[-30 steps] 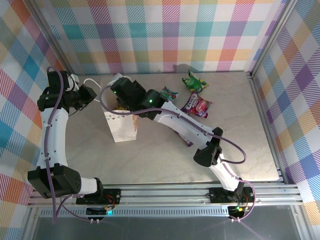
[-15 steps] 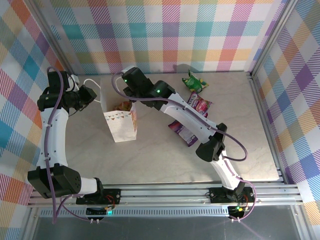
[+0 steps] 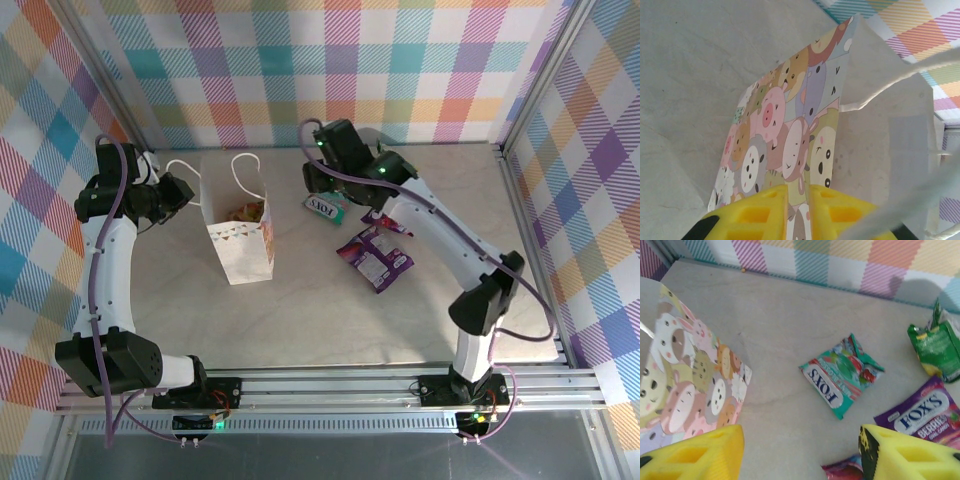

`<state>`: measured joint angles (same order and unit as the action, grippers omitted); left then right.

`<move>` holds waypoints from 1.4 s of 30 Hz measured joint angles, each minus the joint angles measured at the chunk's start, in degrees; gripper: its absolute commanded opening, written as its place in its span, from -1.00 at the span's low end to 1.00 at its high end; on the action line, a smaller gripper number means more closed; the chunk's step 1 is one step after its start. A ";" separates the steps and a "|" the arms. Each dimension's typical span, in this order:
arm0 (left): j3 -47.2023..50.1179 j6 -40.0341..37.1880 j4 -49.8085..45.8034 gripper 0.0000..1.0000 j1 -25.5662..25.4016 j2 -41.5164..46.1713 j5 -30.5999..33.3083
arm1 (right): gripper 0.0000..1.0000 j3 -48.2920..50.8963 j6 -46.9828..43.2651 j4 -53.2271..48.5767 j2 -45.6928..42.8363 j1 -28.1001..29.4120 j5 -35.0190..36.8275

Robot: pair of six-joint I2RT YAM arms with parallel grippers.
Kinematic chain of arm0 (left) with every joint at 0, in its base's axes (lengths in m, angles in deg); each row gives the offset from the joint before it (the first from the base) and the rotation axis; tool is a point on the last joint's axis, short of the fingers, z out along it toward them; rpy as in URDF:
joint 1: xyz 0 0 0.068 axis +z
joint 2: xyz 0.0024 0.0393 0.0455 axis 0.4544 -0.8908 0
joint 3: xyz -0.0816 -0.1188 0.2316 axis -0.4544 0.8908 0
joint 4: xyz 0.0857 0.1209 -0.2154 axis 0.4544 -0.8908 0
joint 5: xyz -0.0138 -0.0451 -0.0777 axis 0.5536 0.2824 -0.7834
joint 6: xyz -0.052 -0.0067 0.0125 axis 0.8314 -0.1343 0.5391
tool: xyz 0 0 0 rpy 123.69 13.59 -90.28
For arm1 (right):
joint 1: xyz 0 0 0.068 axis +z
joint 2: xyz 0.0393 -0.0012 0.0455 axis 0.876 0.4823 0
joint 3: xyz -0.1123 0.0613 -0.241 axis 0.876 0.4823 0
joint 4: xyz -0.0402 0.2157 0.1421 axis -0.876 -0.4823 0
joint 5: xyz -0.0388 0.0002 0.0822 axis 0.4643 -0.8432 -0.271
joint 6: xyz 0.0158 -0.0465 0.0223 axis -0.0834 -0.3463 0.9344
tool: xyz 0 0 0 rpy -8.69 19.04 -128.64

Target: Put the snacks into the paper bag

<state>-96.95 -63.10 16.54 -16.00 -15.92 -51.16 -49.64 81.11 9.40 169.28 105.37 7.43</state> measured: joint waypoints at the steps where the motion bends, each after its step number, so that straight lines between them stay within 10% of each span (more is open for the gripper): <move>1: 0.00 -0.15 -0.15 -0.63 0.00 0.02 0.02 | 0.28 2.67 1.07 0.87 -1.62 -1.11 -0.79; 25: 0.33 -1.55 -3.17 -0.58 0.00 2.51 0.92 | 0.56 47.52 15.63 11.54 -30.62 -26.08 -17.16; 42: 1.18 1.18 -2.69 -0.58 0.00 4.09 2.23 | 0.68 58.45 16.50 22.36 -26.49 -39.34 -28.41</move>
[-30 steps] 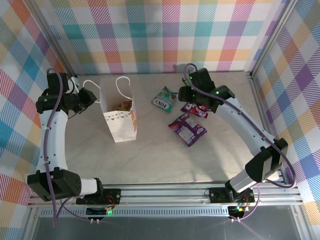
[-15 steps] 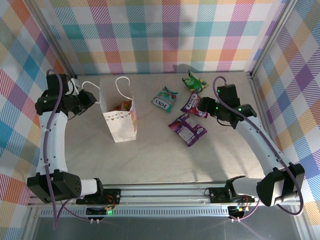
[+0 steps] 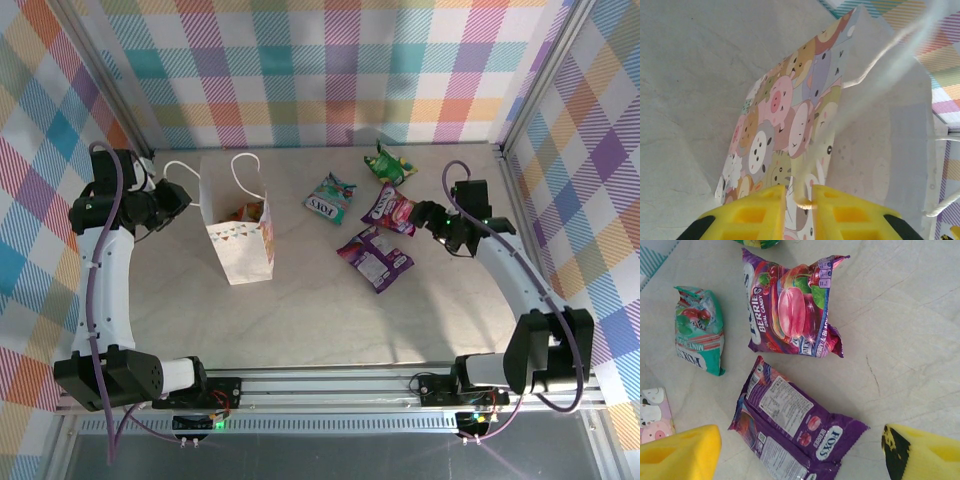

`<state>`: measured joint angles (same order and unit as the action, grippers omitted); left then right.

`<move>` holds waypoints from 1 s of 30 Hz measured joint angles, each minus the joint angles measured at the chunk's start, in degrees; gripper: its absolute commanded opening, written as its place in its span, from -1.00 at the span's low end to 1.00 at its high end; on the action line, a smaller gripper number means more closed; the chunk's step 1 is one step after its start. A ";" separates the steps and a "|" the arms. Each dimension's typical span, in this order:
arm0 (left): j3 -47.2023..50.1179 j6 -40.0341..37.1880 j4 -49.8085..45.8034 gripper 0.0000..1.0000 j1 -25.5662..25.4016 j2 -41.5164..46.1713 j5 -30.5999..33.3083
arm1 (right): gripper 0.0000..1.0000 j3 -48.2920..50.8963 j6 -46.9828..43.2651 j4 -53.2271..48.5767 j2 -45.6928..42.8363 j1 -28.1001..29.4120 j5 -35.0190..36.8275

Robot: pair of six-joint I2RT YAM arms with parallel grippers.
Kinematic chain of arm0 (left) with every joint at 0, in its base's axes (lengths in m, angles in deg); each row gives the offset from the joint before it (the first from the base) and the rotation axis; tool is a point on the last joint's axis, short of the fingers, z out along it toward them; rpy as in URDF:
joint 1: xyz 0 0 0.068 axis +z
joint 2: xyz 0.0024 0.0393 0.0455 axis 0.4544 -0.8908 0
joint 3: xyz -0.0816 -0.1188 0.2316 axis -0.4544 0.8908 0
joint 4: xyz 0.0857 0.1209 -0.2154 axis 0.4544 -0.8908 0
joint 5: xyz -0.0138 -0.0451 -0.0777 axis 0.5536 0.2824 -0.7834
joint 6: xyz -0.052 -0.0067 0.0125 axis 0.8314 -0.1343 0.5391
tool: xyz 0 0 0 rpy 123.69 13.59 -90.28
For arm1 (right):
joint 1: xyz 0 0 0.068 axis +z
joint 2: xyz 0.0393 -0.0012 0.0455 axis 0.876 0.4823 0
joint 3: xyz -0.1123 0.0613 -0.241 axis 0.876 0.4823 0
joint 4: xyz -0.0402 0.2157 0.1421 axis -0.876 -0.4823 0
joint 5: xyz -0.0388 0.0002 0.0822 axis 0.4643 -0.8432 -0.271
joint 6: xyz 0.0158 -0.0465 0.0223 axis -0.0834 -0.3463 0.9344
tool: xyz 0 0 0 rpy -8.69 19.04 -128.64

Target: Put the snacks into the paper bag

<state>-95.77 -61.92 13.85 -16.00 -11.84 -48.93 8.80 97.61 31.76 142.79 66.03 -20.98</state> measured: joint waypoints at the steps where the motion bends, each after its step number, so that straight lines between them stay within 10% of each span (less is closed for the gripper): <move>1: 0.26 0.00 -0.07 -0.58 0.00 0.02 0.31 | 0.69 0.00 0.04 0.83 0.98 -0.37 -0.55; 30: 0.57 -3.13 -3.06 -0.57 0.00 1.03 4.24 | 0.86 -7.10 0.09 8.92 21.73 -1.92 -6.51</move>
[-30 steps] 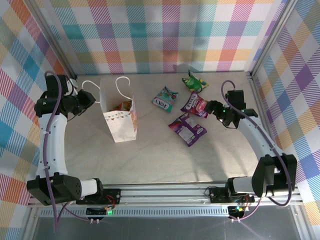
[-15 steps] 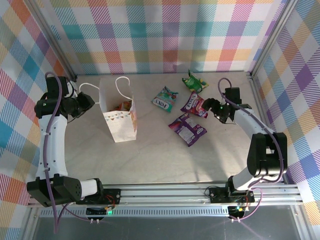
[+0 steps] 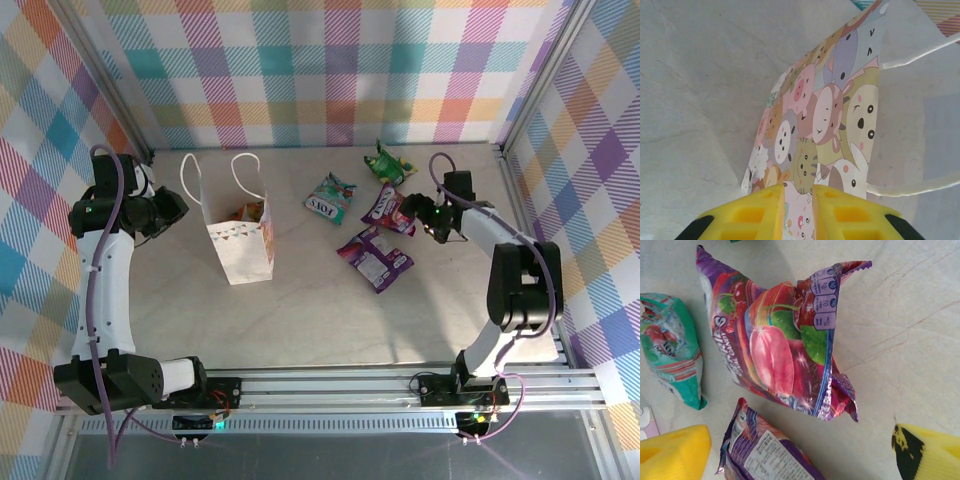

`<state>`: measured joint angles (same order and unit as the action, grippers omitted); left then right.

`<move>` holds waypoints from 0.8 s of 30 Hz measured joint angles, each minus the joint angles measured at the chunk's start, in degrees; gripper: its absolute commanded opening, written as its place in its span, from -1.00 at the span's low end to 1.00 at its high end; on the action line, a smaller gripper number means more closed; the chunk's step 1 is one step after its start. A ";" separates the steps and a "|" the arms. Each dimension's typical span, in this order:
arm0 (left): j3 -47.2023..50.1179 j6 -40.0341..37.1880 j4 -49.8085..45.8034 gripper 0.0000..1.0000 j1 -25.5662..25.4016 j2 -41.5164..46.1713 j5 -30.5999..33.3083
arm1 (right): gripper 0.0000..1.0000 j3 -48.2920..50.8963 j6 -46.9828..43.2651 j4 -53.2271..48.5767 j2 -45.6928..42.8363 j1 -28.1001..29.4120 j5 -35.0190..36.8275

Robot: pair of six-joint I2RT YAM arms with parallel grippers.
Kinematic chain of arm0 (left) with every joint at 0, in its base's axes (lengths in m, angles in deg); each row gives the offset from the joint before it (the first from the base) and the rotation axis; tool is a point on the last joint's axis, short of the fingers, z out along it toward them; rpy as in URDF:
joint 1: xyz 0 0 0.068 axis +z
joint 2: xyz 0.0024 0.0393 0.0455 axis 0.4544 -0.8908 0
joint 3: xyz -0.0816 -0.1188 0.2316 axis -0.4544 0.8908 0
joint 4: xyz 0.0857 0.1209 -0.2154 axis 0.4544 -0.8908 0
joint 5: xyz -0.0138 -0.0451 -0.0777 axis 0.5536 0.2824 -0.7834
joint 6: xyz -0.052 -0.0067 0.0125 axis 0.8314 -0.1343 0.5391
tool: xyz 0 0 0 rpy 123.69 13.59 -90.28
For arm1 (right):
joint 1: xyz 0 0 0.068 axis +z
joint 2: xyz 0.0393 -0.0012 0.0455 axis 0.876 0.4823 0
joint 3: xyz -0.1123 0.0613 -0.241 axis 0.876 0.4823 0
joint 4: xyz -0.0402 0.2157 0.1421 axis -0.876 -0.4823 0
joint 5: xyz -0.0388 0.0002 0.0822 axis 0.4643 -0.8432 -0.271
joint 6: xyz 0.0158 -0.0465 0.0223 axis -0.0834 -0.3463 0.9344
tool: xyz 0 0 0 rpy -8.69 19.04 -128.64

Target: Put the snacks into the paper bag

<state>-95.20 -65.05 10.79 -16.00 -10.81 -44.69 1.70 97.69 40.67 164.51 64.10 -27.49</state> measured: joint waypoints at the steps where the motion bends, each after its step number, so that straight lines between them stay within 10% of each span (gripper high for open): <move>1: 0.00 0.00 0.00 -0.57 0.00 0.00 0.04 | 0.86 -0.83 -0.04 0.20 1.33 0.00 -0.07; 17: 0.00 0.07 0.07 -0.57 0.00 -0.76 2.16 | 0.73 -9.51 -0.15 3.76 14.03 0.37 -2.47; 24: 0.00 0.09 0.46 -0.57 0.00 -1.75 2.58 | 0.17 -12.28 -0.48 4.04 16.44 1.05 -3.04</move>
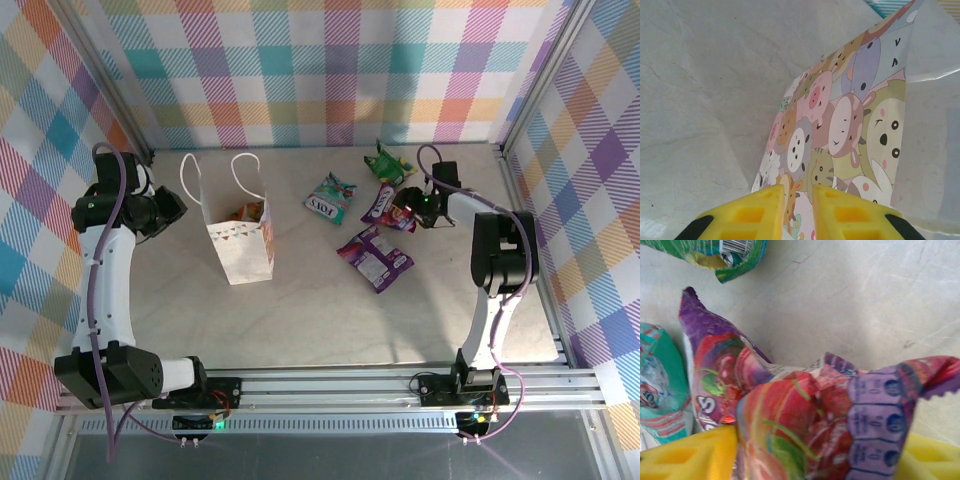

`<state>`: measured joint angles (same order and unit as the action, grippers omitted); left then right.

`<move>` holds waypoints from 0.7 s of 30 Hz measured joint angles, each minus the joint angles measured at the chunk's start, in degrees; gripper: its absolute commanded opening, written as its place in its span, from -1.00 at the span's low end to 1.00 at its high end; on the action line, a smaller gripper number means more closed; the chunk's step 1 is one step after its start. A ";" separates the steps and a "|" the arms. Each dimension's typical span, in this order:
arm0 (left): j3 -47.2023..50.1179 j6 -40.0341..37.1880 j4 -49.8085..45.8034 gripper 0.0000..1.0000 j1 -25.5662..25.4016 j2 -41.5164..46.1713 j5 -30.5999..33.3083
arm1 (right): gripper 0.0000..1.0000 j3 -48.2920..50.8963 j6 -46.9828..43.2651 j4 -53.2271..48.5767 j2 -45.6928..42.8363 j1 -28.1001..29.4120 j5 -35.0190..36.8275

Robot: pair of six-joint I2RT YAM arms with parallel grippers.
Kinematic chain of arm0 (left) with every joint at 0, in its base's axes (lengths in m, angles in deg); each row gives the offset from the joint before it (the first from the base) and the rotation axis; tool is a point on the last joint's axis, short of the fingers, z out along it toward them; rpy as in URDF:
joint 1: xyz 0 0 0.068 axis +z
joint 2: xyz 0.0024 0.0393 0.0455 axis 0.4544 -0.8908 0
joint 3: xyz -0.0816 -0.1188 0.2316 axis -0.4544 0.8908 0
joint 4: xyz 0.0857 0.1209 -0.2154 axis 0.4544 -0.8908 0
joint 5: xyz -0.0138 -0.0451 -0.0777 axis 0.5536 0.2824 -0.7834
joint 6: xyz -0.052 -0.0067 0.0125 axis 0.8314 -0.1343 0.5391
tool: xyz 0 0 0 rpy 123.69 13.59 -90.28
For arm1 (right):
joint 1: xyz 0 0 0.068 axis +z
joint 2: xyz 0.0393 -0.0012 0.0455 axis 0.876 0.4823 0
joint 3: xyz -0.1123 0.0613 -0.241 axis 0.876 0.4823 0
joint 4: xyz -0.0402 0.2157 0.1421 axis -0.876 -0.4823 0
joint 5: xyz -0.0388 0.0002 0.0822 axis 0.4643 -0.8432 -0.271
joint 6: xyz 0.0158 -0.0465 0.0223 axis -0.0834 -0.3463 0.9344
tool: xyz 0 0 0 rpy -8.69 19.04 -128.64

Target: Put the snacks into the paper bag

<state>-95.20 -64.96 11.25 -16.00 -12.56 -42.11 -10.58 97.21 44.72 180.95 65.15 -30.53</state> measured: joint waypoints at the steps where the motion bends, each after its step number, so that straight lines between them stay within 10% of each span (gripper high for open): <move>1: 0.00 0.00 0.00 -0.57 0.00 -0.11 -0.02 | 0.10 -0.09 -0.15 0.00 0.07 0.13 -0.09; 21: 0.00 0.22 1.11 -0.57 0.00 -1.05 -0.33 | -0.69 -1.84 -3.43 -3.76 -0.85 0.72 -0.33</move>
<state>-95.20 -64.74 12.37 -16.00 -13.61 -42.43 -12.42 93.78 40.96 180.10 65.87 -30.86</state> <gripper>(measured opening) 0.218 0.171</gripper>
